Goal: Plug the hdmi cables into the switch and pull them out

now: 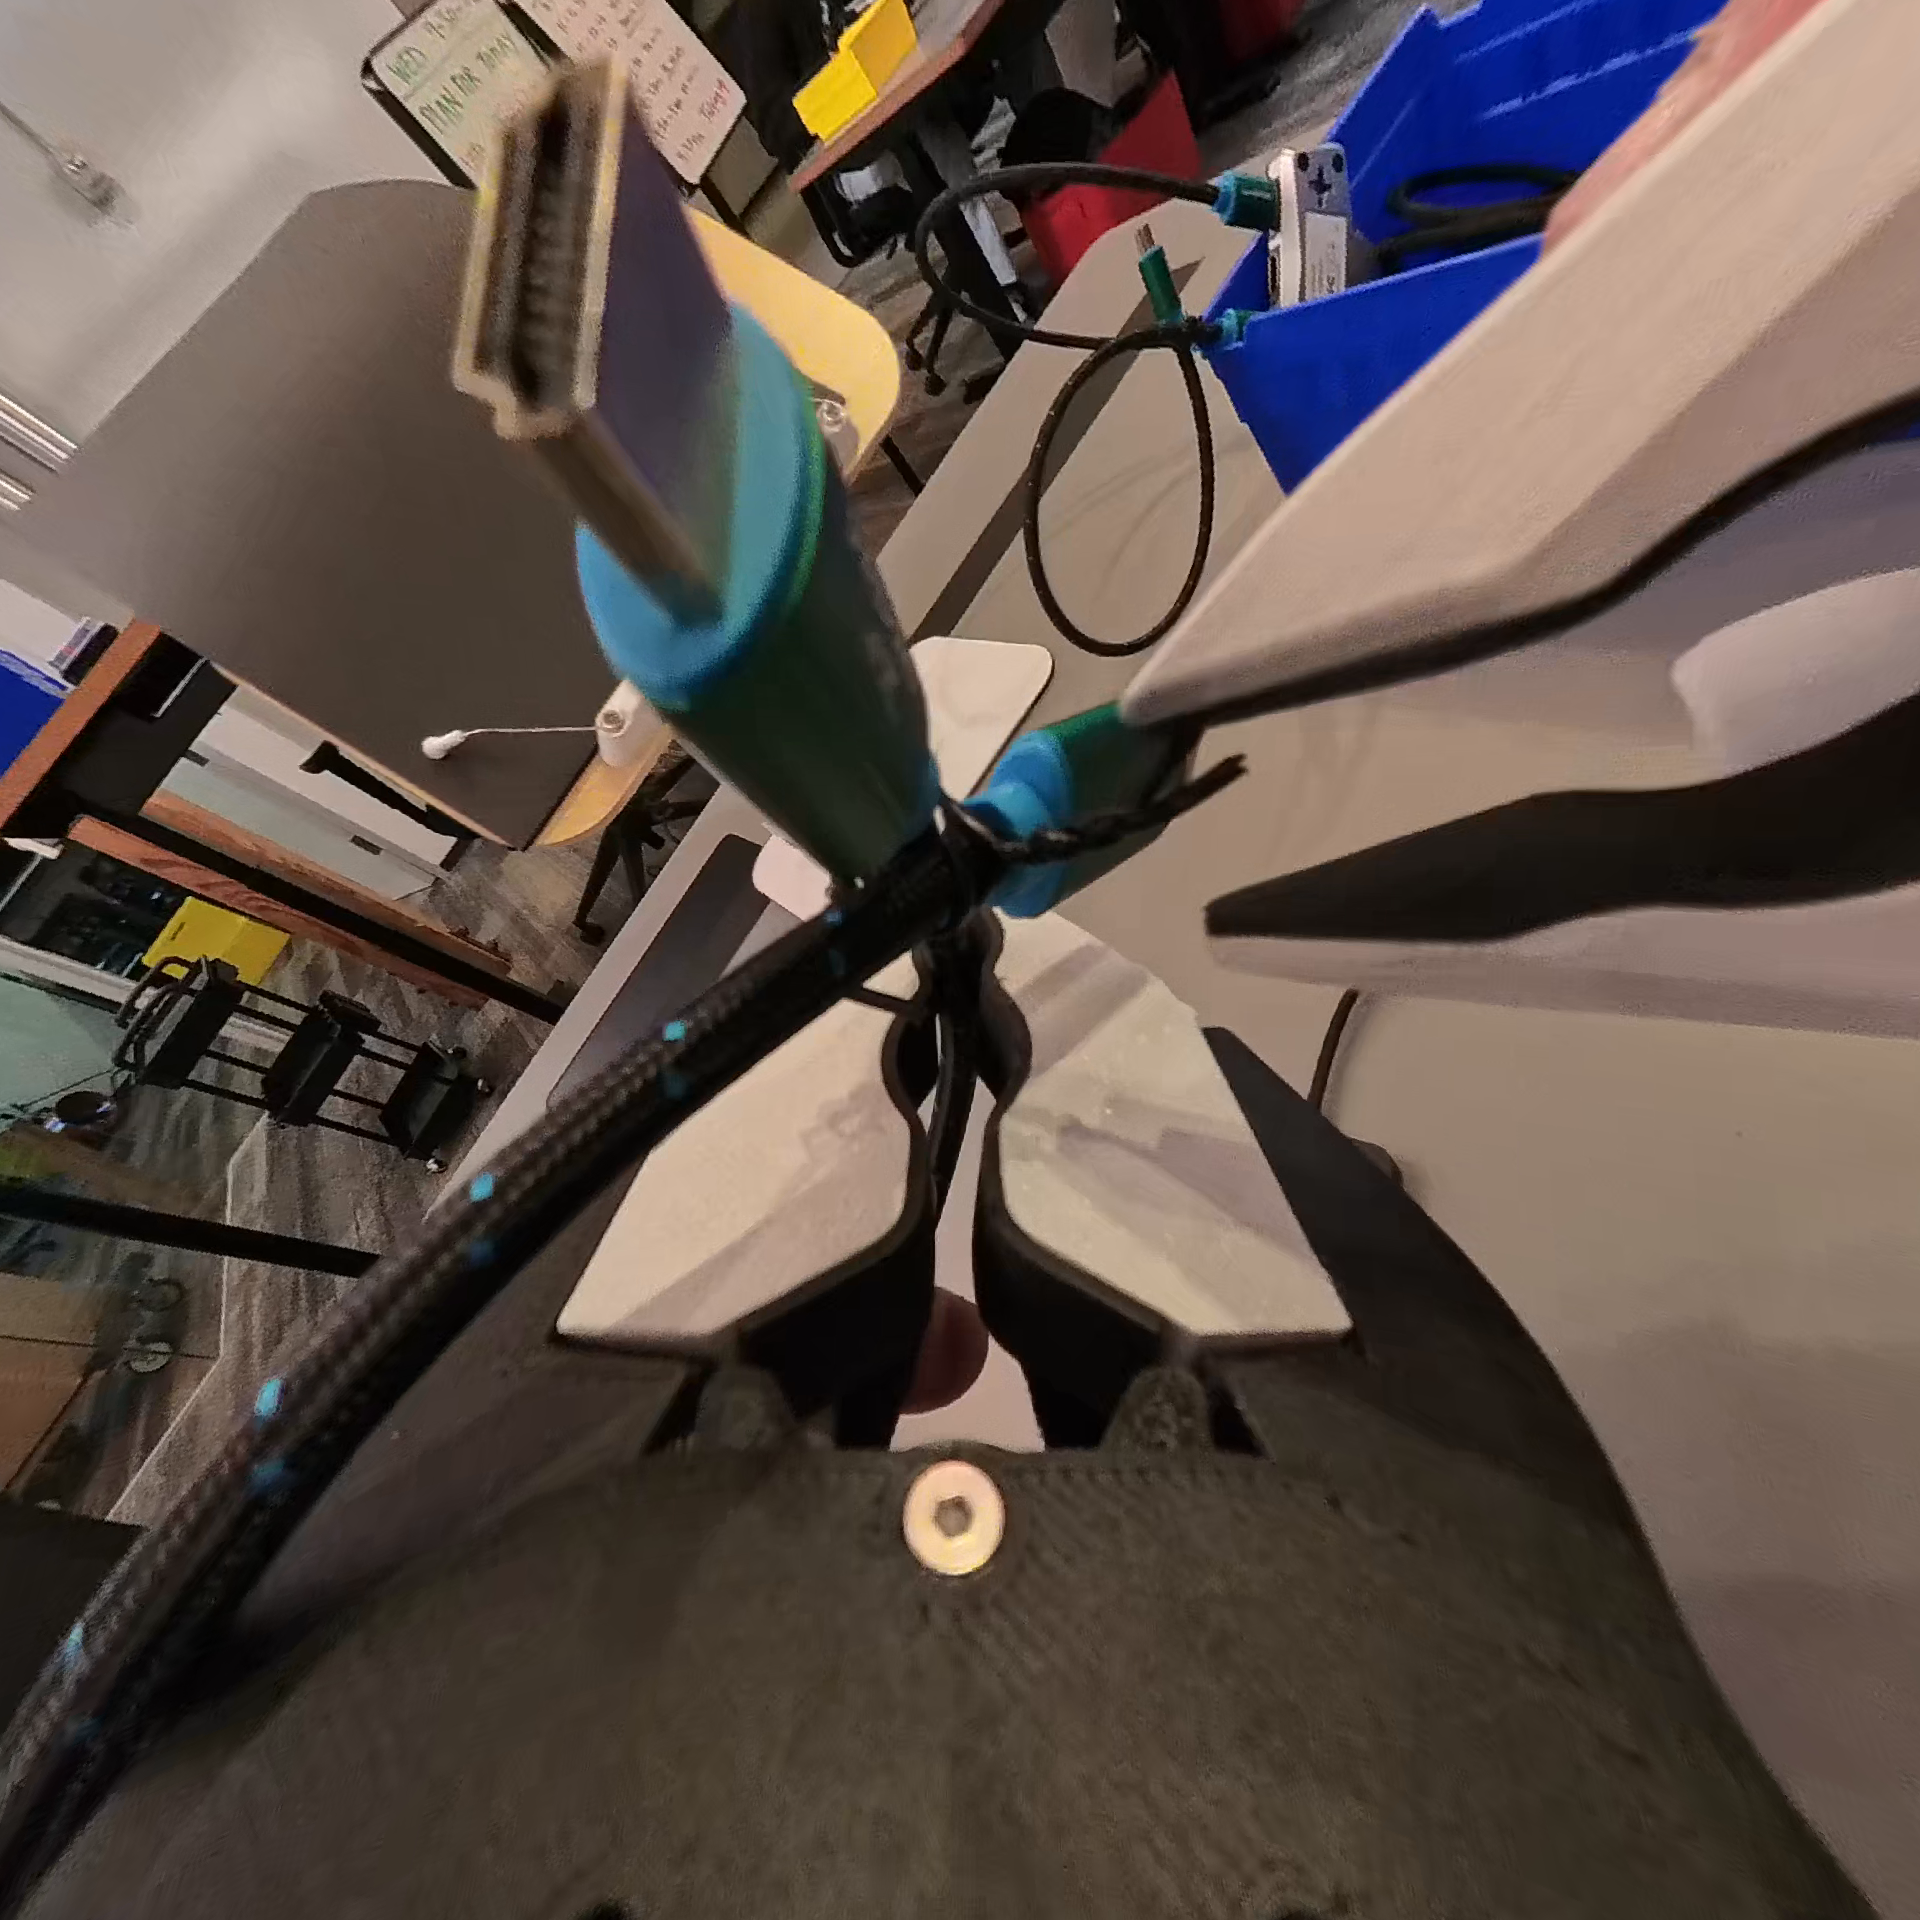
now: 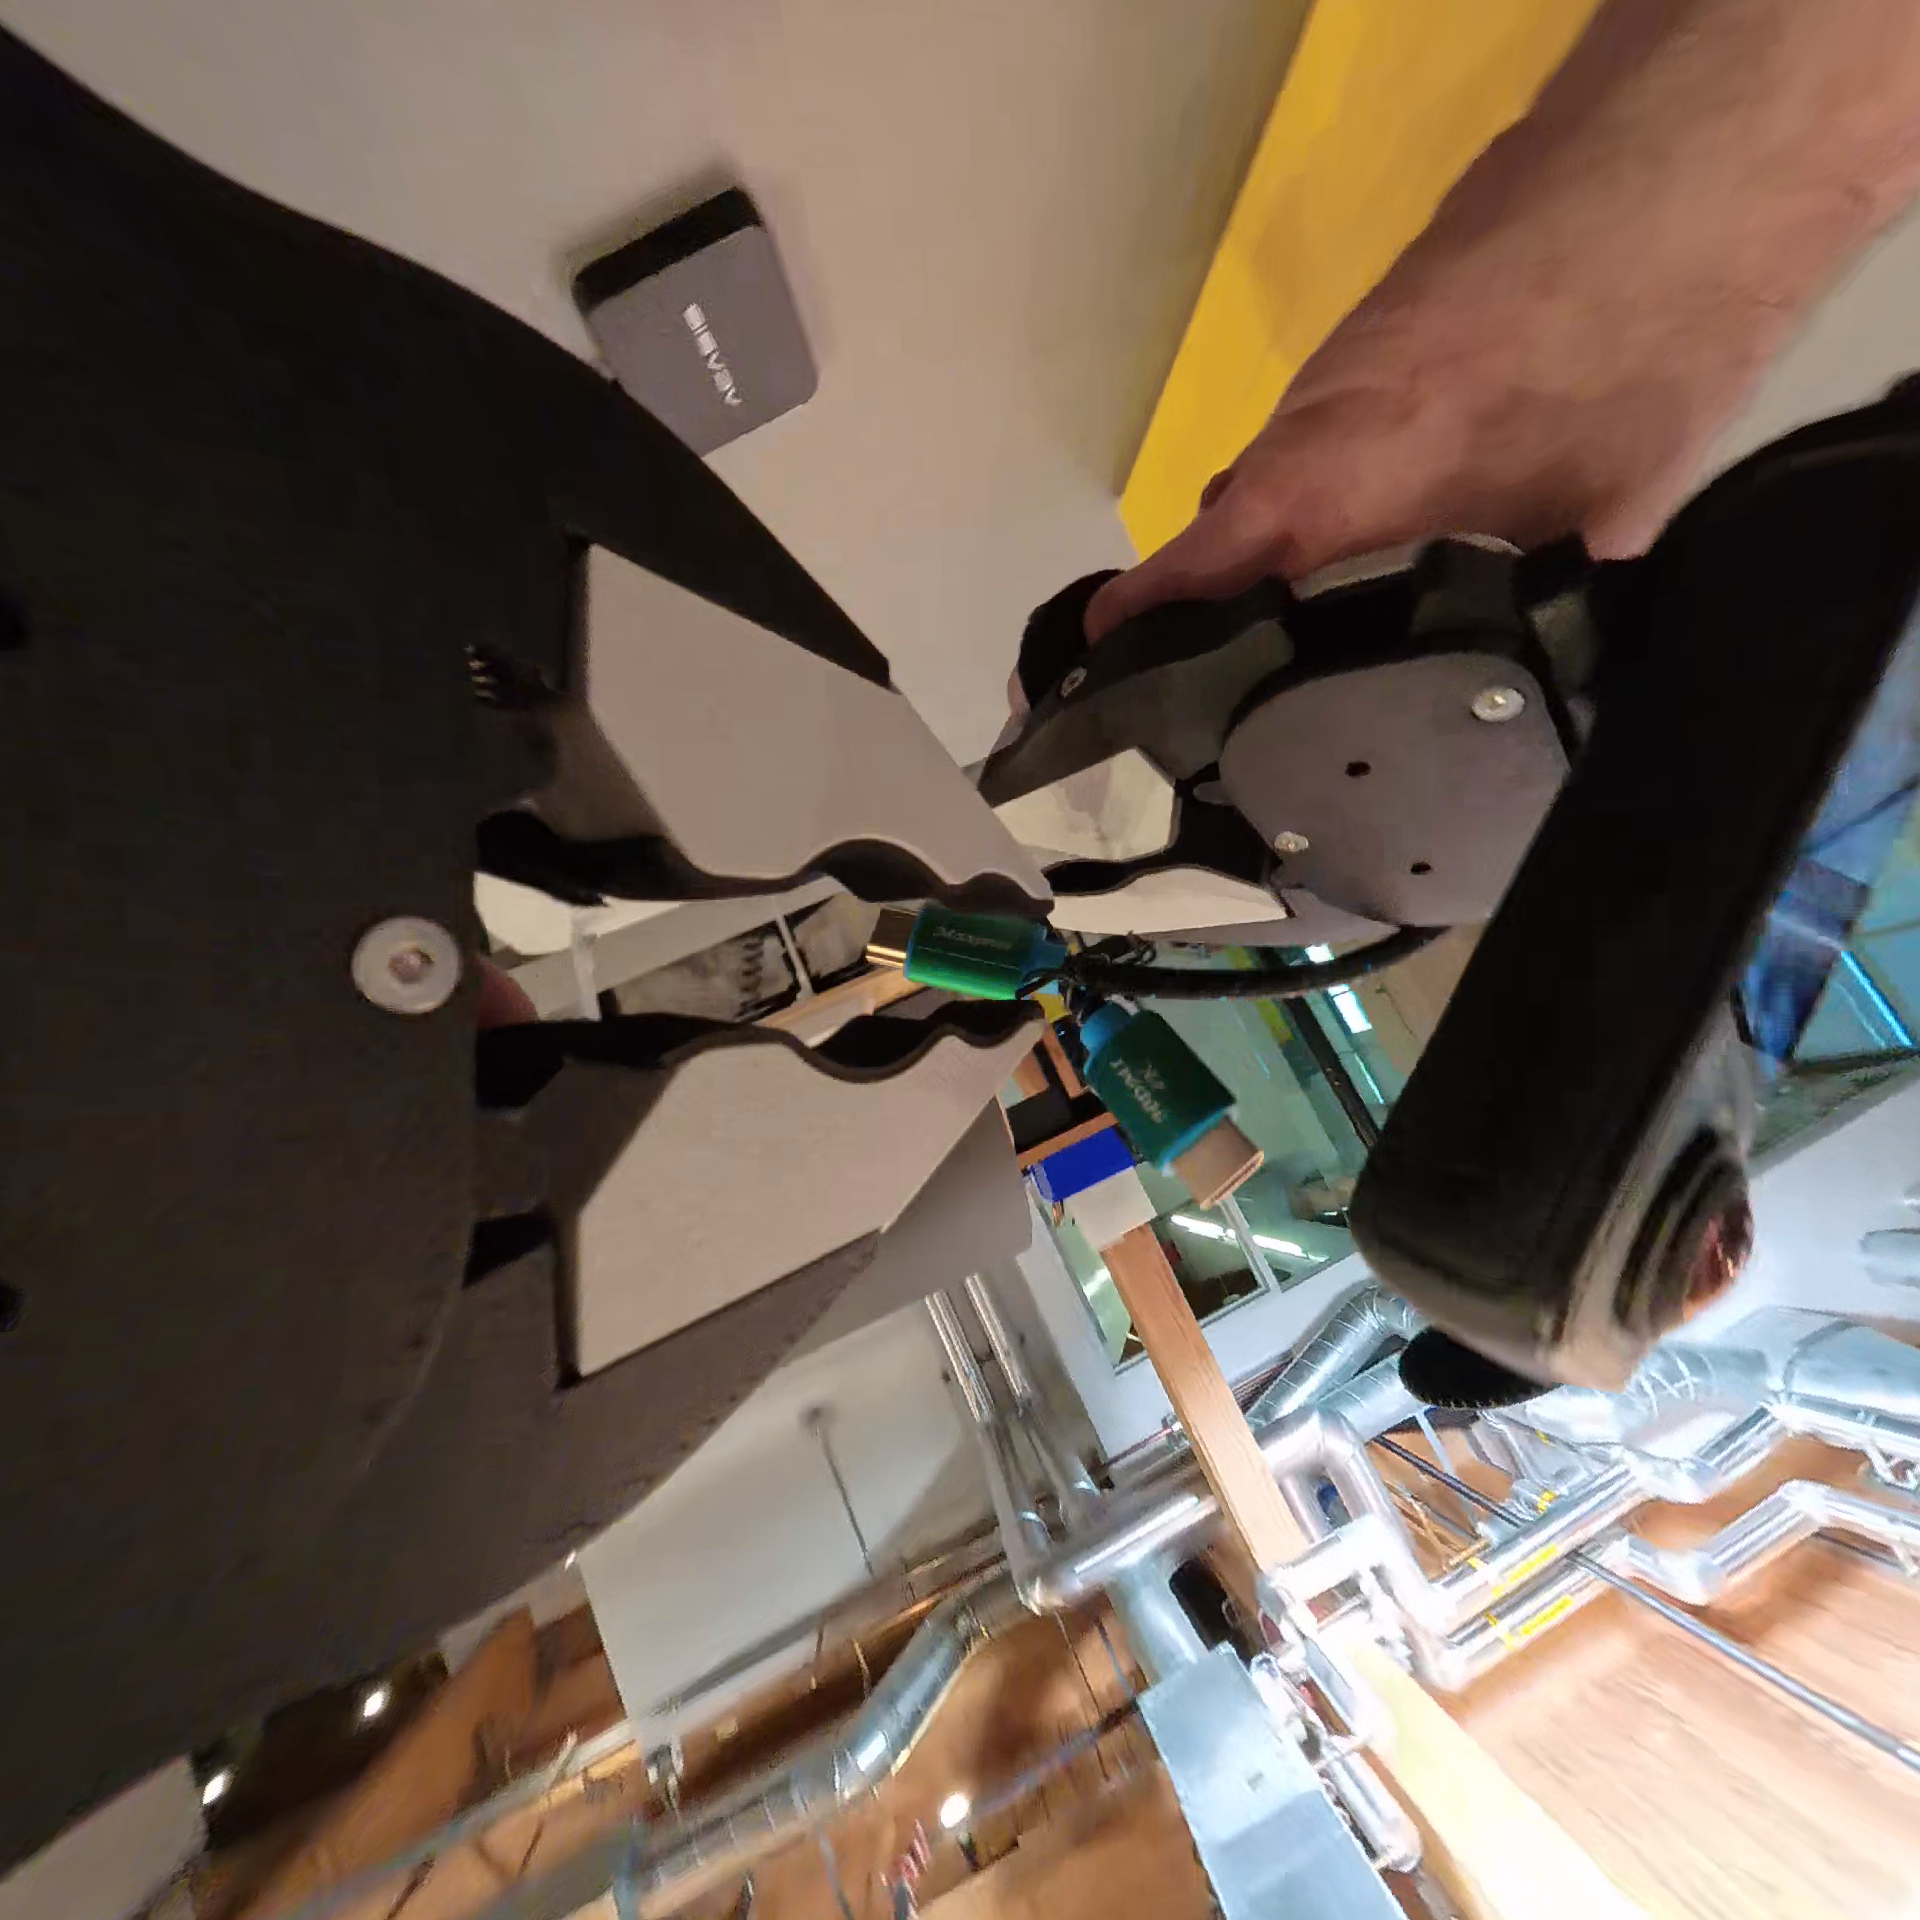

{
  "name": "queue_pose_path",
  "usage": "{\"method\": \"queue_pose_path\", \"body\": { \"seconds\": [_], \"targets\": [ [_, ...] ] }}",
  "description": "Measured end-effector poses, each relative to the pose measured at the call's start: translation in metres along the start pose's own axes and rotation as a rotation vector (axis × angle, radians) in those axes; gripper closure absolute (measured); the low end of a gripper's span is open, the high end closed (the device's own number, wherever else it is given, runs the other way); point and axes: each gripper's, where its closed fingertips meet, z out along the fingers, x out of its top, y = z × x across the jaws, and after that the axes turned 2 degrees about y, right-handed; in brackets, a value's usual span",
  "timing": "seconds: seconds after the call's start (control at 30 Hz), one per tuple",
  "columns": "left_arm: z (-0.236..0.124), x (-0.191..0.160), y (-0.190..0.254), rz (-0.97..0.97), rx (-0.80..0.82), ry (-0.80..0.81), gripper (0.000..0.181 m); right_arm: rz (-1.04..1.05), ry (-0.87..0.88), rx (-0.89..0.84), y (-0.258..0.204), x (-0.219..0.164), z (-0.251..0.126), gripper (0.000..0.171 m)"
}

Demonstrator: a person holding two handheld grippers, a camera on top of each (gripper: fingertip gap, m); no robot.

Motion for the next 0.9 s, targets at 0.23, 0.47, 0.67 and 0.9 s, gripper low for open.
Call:
{"method": "queue_pose_path", "body": {
  "seconds": [0.23, 0.47, 0.67, 0.9],
  "targets": [
    [0.002, -0.001, 0.006, 0.021, -0.010, -0.018, 0.177, -0.082, -0.020, -0.005, -0.002, -0.004, 0.000, 0.171],
    [0.001, -0.001, 0.002, 0.015, 0.007, -0.007, 0.181, 0.330, 0.024, 0.148, -0.013, -0.001, 0.000, 0.171],
    [-0.002, 0.003, -0.007, 0.021, 0.056, 0.022, 0.181, 1.242, 0.192, 0.352, -0.013, 0.008, 0.002, 0.171],
    [-0.008, 0.013, -0.013, 0.048, 0.121, 0.087, 0.181, 1.837, 0.475, 0.547, -0.009, 0.031, -0.003, 0.171]
  ]
}}
